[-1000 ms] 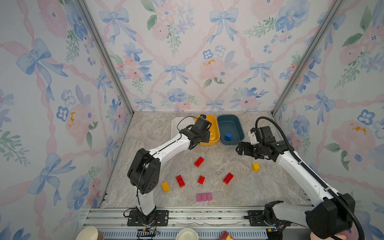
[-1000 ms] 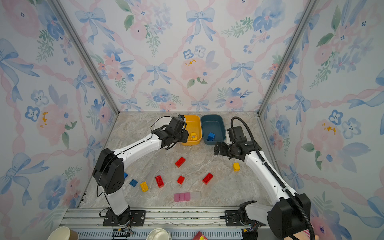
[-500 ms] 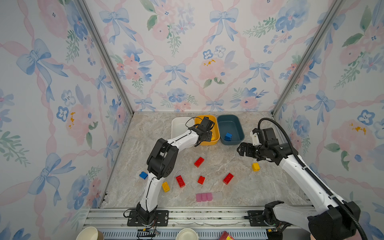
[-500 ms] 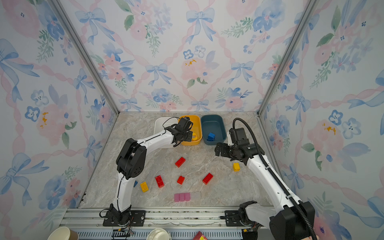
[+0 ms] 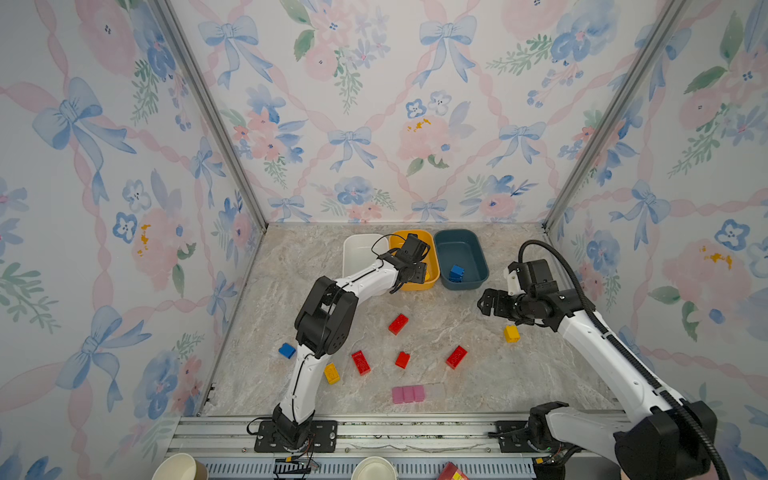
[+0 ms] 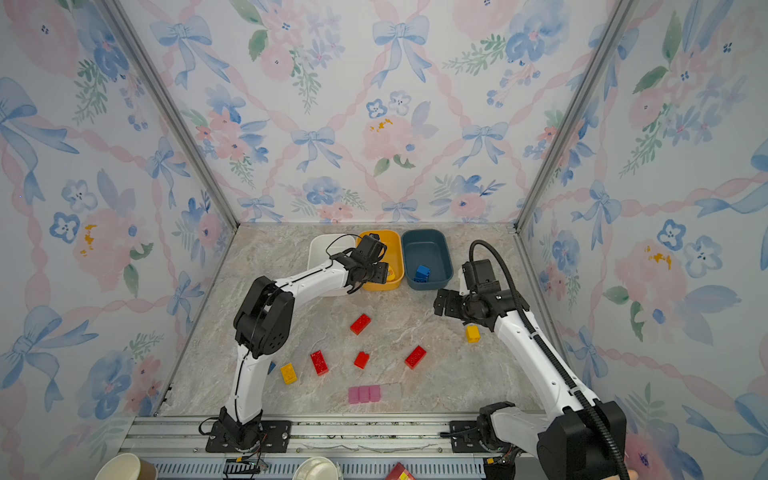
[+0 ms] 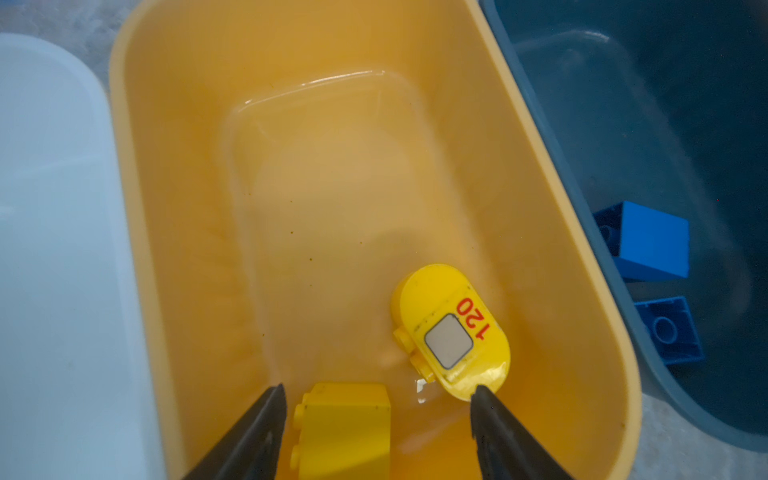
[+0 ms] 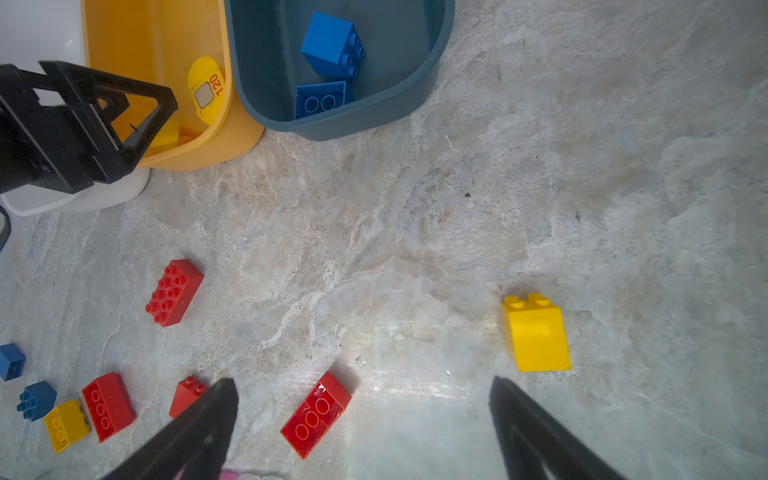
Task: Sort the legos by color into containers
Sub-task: 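Lower the yellow brick into the yellow tub and open the left gripper, then move the left gripper down over the red 2x4 brick near the tubs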
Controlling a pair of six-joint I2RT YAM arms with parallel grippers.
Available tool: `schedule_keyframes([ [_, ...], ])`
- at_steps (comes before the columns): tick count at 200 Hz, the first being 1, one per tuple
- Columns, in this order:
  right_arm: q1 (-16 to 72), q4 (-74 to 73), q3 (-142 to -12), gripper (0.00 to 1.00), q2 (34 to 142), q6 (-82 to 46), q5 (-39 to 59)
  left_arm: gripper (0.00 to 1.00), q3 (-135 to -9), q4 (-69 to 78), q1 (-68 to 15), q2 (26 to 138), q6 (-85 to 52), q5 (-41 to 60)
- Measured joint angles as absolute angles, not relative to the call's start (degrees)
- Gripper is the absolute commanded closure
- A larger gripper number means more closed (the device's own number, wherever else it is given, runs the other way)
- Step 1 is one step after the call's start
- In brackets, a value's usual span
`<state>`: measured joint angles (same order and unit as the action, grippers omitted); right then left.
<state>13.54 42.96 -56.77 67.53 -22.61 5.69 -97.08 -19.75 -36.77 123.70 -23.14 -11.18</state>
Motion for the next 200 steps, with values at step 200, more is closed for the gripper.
schedule_keyframes([
  [200,23.4,44.9,-53.8,0.03,66.6,-28.2,4.6,0.16,-68.0,-17.6,-41.3,98.5,-19.4,-5.6],
])
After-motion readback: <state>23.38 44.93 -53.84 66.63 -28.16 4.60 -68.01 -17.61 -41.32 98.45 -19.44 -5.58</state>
